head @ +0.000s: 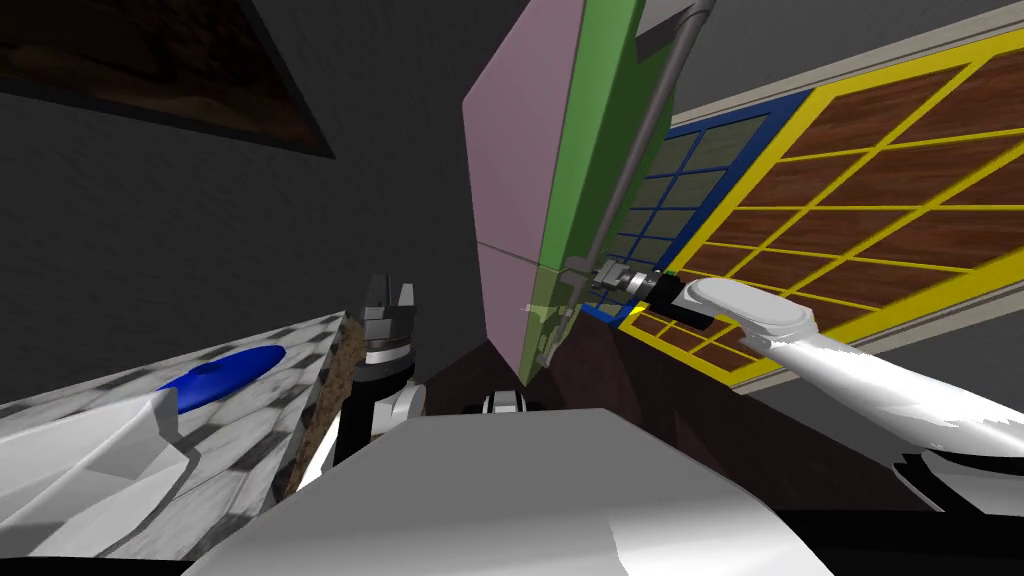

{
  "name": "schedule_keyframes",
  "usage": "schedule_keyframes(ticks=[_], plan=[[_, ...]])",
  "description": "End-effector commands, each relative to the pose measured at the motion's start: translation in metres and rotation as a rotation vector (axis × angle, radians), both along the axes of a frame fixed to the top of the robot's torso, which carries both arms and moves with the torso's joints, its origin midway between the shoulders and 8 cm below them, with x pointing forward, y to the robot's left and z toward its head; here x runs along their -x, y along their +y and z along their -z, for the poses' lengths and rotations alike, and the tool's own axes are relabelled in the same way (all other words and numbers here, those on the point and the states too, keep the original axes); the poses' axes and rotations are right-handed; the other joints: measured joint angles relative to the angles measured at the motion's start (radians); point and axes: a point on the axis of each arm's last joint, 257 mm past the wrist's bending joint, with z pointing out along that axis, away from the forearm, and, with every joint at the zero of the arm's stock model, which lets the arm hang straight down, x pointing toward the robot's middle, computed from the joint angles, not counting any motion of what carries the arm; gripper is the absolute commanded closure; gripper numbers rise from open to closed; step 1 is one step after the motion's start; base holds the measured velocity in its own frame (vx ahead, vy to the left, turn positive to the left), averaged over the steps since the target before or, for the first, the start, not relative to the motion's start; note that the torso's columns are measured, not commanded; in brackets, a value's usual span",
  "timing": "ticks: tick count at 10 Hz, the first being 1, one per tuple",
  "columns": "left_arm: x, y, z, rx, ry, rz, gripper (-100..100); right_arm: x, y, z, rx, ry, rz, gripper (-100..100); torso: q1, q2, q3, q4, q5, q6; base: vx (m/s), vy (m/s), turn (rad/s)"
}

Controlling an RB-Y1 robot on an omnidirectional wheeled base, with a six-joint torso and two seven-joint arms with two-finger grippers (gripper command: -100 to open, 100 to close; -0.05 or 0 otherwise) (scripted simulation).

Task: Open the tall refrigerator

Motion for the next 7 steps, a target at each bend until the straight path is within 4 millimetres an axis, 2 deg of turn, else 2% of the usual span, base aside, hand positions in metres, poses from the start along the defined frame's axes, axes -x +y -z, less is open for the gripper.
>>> schedule_keyframes(ticks=[1,2,4,5,6,7], plan=[[0.0,0.0,0.0,0.0,0.0,0.0,0,0.002,-0.013,-0.015,0.001,-0.042,0.05,100,0.002,-0.003,-0.002,-0.001,0.0,0.001,-0.143,-0.121,0.337],[0.0,0.0,0.0,0.0,0.0,0.0,0,0.002,-0.022,-0.005,-0.024,-0.015,0.077,100,0.001,-0.002,-0.002,-0.001,0.001,0.0,-0.13,-0.113,0.438],[0.0,0.0,0.0,0.0,0.0,0.0,0,-0.001,-0.029,-0.007,-0.032,-0.026,0.107,100,0.005,-0.008,-0.005,-0.002,0.002,0.001,-0.025,-0.035,0.029],[0.0,0.0,0.0,0.0,0.0,0.0,0,0.001,-0.033,-0.02,-0.019,-0.06,0.129,100,0.006,-0.01,-0.006,-0.003,0.002,0.001,-0.067,-0.076,0.354],[0.0,0.0,0.0,0.0,0.0,0.0,0,0.001,-0.044,-0.016,-0.04,-0.045,0.16,100,0.003,-0.005,-0.004,-0.002,0.001,-0.002,-0.106,-0.107,0.457],[0.0,0.0,0.0,0.0,0.0,0.0,0,-0.001,-0.052,-0.013,-0.045,-0.045,0.189,100,0.001,-0.002,-0.001,-0.001,0.0,0.0,-0.065,-0.058,0.103]])
